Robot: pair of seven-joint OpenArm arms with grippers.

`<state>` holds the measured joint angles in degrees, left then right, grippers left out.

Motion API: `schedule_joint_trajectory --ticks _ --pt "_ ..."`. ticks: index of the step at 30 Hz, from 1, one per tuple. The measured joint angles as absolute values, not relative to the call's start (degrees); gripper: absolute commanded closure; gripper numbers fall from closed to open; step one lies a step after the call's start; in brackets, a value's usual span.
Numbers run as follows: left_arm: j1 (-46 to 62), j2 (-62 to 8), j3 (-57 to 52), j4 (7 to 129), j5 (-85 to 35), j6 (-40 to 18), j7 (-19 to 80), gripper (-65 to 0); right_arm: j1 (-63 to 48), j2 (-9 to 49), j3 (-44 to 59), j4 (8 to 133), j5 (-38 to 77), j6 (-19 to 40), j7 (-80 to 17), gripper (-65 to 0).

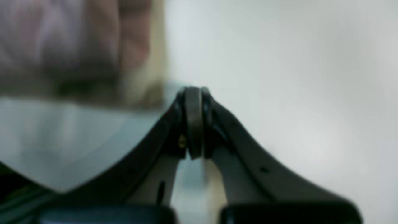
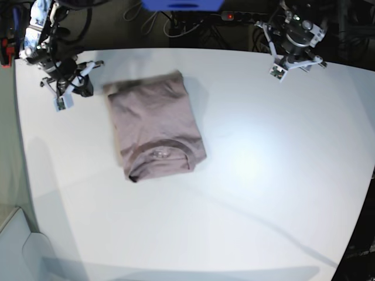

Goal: Layout the t-shirt on the table in an organized manner, then fold the t-shirt properly
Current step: 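Straighten the folded shirt edge with the right gripper and release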

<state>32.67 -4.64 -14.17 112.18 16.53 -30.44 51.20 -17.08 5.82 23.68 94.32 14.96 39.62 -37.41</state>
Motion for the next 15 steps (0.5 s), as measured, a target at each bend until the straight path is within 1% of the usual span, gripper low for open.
schedule_joint_trajectory --ticks 4,11,15 --pt "32.7 -4.6 -14.2 112.2 16.5 -30.4 51.1 -33.3 -14.8 5.7 22.7 94.3 15.2 39.6 -37.4 0.0" --pt "33.5 -4.6 -14.2 112.1 16.5 -30.4 51.2 -33.3 -14.4 5.5 16.4 94.3 15.0 39.6 -37.3 0.0" --pt "33.5 -4.5 -14.2 112.1 16.4 -30.4 51.2 -33.3 -14.5 4.1 14.2 94.3 15.1 39.8 -37.5 0.0"
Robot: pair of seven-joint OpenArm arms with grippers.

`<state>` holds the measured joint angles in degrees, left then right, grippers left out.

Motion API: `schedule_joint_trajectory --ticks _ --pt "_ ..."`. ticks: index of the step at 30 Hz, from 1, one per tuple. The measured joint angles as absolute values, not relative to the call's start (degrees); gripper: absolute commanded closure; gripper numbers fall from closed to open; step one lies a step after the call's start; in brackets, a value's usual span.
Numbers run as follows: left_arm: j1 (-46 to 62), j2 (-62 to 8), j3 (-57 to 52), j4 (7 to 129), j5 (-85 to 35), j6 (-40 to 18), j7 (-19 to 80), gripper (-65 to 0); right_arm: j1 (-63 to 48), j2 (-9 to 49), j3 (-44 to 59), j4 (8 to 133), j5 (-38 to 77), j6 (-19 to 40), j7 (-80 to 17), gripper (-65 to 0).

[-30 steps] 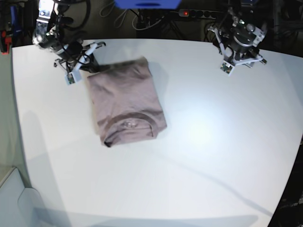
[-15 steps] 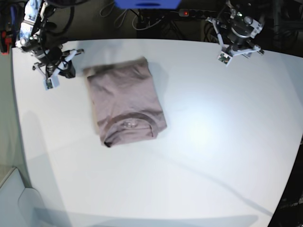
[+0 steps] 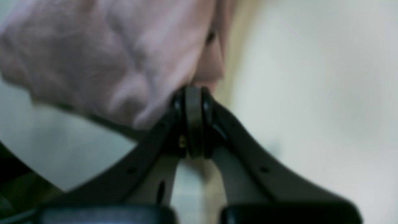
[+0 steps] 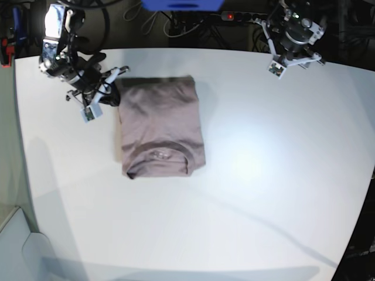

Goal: Layout the t-shirt on the table in an organized manner, then fold the t-shirt properly

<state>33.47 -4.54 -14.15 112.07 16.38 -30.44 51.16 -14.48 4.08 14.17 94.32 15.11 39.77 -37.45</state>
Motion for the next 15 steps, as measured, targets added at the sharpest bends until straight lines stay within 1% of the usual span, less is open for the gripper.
schedule_joint_trajectory --ticks 5,10,13,14,15 --pt "33.5 -4.6 -14.2 112.1 16.4 -30.4 51.2 -33.3 -15.3 3.6 12.5 94.3 15.0 39.8 -37.6 0.0" --pt "33.5 -4.6 -14.0 112.1 16.5 -30.4 51.2 -33.3 -15.4 4.1 14.4 94.5 15.3 39.8 -37.5 0.0" --pt "34.9 -3.2 -13.8 112.2 16.5 -30.4 51.0 -33.2 -16.2 4.6 20.3 94.7 15.4 39.8 -37.5 0.0" --pt "35.5 -2.9 -13.8 112.2 16.4 -30.4 51.0 -32.4 -17.0 4.8 22.8 94.8 15.4 39.7 -37.1 0.0" --pt "36.1 -2.8 -13.8 112.2 16.4 -30.4 51.0 -29.6 -18.0 4.9 25.2 94.8 15.3 39.7 -37.2 0.0"
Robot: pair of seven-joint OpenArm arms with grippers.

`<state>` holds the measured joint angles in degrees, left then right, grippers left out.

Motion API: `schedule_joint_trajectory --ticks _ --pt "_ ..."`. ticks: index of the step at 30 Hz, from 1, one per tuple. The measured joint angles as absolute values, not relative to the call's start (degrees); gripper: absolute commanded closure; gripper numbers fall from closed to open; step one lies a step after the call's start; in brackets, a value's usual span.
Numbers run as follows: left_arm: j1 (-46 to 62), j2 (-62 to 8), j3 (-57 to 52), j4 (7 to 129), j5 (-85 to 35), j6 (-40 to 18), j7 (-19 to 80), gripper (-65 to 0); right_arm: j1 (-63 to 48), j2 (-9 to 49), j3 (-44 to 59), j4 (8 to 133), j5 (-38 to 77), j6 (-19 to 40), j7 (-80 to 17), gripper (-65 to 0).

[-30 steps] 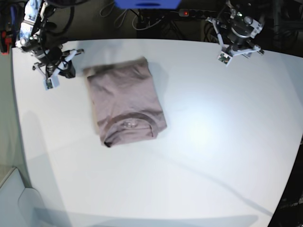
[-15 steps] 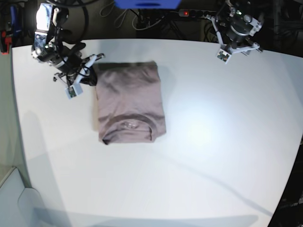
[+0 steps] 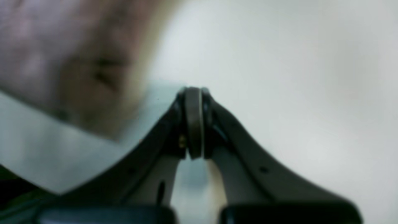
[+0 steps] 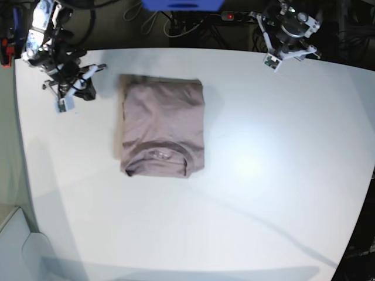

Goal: Layout the t-shirt on the table in an organized manner, then fold the t-shirt properly

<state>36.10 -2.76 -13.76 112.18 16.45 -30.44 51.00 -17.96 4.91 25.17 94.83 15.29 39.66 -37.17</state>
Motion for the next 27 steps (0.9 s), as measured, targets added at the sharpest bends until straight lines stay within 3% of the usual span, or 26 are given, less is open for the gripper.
schedule_joint_trajectory --ticks 5,13,17,27 --pt "39.2 -0.7 -13.9 112.2 16.4 -30.3 50.9 0.0 -24.5 5.7 33.7 96.3 15.1 39.7 -37.4 0.0" --pt "45.3 5.0 -13.9 112.2 16.7 -30.2 51.0 -0.1 -34.6 2.0 47.7 96.1 15.1 39.9 -37.9 0.0" --pt "48.1 8.0 -13.7 110.0 16.7 -30.0 44.7 -0.1 -36.1 0.2 50.8 92.6 15.2 39.8 -37.0 0.0" --pt "45.7 8.6 -14.2 85.8 16.9 -29.8 32.1 -0.1 -32.4 0.1 48.7 74.4 11.0 39.7 -32.9 0.0"
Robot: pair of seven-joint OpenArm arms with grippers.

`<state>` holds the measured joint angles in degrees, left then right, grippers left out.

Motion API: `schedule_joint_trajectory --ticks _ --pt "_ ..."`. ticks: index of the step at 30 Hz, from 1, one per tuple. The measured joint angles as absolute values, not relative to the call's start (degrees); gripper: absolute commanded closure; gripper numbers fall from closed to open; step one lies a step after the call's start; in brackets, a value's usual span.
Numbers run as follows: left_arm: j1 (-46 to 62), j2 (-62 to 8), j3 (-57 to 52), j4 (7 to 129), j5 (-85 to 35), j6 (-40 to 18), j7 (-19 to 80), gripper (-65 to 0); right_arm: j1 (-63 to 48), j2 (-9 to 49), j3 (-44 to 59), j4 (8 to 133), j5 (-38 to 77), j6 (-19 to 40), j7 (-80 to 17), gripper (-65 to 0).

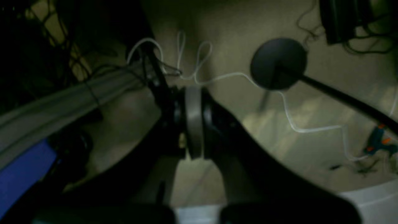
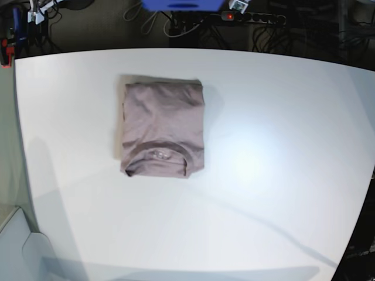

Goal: Layout the t-shirt on the table in an organized manner, then fold the t-shirt properly

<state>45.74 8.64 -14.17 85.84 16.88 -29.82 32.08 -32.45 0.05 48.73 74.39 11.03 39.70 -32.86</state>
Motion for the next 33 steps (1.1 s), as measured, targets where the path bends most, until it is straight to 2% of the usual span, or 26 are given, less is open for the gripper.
schedule_joint_trajectory --ticks 4,7,10,13,17,19,22,24,27,30,33 --pt "39.0 6.9 -14.2 68.1 17.0 -29.8 27.2 -0.1 -26.7 0.2 46.5 60.0 1.7 39.4 -28.9 0.0" --pt "33.1 4.8 -15.5 54.4 12.0 -30.5 23.0 -0.1 -22.1 0.0 45.8 48.2 -3.1 39.3 -23.0 0.0" --pt "27.0 1.5 -16.4 37.7 4.2 -32.4 16.6 -0.1 -18.6 -0.1 46.1 36.4 -6.1 39.5 -14.2 0.0" --pt "20.9 -3.0 -16.4 22.5 -0.6 -29.3 7.9 -0.1 -17.1 0.1 46.0 26.5 -7.0 39.5 -3.9 0.0" --pt "13.1 -6.8 -16.8 10.3 -1.6 -28.3 -5.8 0.0 -16.9 0.1 45.9 17.3 -7.0 39.3 12.7 0.0" --pt "10.9 -6.6 -16.8 7.2 -1.6 -28.1 -8.8 0.0 -16.8 -0.1 45.7 13.6 -7.2 31.7 18.3 0.0" --pt "11.2 -5.6 -16.8 6.3 -0.7 -22.6 -7.7 -0.1 -16.7 0.0 43.0 10.8 -8.6 19.3 23.0 0.0" --pt "12.2 -5.5 -16.8 7.1 -0.7 -19.4 -7.7 -0.1 -16.7 0.3 39.5 10.4 -9.0 10.2 23.9 0.0" --pt "11.0 -4.9 -16.7 7.6 -0.7 -16.0 -7.6 -0.1 -16.2 0.6 32.6 10.5 -9.1 0.1 24.9 0.0" --pt "8.2 -4.3 -16.7 7.4 -0.6 -14.9 -7.8 -0.1 -16.1 0.2 26.5 10.5 -9.2 -5.3 24.9 0.0" --pt "6.8 -4.1 -16.7 7.6 -0.7 -10.6 -8.3 -0.1 -16.1 0.0 22.6 10.4 -9.2 -5.9 24.7 0.0"
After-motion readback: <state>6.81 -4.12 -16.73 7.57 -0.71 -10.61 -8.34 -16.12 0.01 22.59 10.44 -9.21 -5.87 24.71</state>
